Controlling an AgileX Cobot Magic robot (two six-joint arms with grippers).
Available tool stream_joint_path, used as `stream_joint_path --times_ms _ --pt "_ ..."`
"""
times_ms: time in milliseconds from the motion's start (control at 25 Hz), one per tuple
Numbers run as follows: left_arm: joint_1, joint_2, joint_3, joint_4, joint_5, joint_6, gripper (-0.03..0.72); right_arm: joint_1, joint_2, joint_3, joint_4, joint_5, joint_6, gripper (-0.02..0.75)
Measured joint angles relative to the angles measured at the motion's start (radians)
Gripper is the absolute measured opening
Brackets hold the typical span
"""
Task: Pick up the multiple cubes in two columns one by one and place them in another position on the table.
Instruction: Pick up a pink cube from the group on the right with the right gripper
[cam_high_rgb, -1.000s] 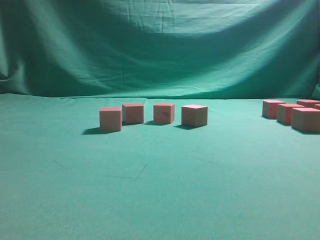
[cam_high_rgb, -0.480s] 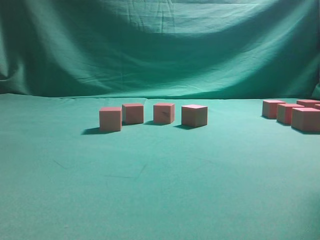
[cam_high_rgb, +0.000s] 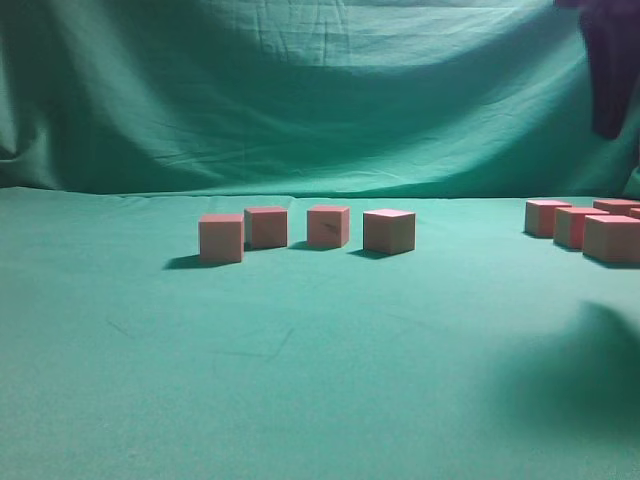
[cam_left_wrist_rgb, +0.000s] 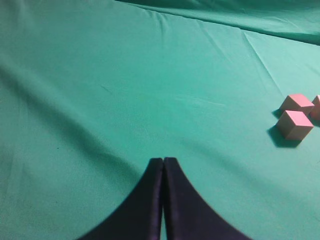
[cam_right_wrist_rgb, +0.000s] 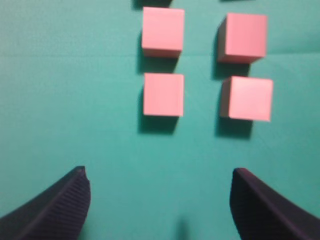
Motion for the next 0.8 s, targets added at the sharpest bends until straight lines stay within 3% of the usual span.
stream_joint_path --times_ms 360,800 --pt "0.000 0.000 0.000 0.000 0.000 0.000 0.000 -0.056 0.162 0.000 -0.003 -0.153 -0.010 0.566" --pt "0.000 0.000 0.000 0.000 0.000 0.000 0.000 -0.058 0.244 0.000 0.008 -0.303 -0.045 0.566"
